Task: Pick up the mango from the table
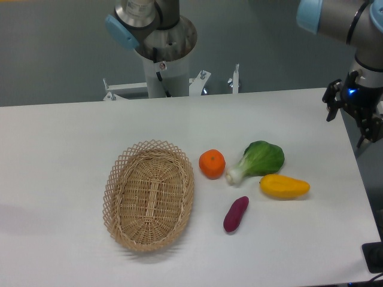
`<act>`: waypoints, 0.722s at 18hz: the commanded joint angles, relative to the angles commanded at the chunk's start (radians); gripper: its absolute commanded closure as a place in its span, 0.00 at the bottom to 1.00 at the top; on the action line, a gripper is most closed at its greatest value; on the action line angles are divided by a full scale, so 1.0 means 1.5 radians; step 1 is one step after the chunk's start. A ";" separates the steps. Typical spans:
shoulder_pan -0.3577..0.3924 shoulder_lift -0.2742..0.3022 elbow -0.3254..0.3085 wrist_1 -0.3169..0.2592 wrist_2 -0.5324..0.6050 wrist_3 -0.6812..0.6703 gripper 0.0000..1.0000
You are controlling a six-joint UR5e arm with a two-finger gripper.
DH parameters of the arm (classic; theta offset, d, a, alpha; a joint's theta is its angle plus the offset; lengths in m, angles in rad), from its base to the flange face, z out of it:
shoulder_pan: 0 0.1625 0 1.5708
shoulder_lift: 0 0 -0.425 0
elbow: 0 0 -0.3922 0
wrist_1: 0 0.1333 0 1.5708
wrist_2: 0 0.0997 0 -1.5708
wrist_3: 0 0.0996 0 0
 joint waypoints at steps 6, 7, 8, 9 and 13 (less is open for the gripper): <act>-0.002 -0.003 -0.011 0.011 0.001 0.002 0.00; -0.003 -0.007 -0.012 0.012 0.002 0.002 0.00; -0.006 -0.013 -0.012 0.014 0.002 0.002 0.00; -0.015 -0.019 -0.013 0.016 0.004 0.003 0.00; -0.038 -0.054 -0.026 0.030 0.012 0.010 0.00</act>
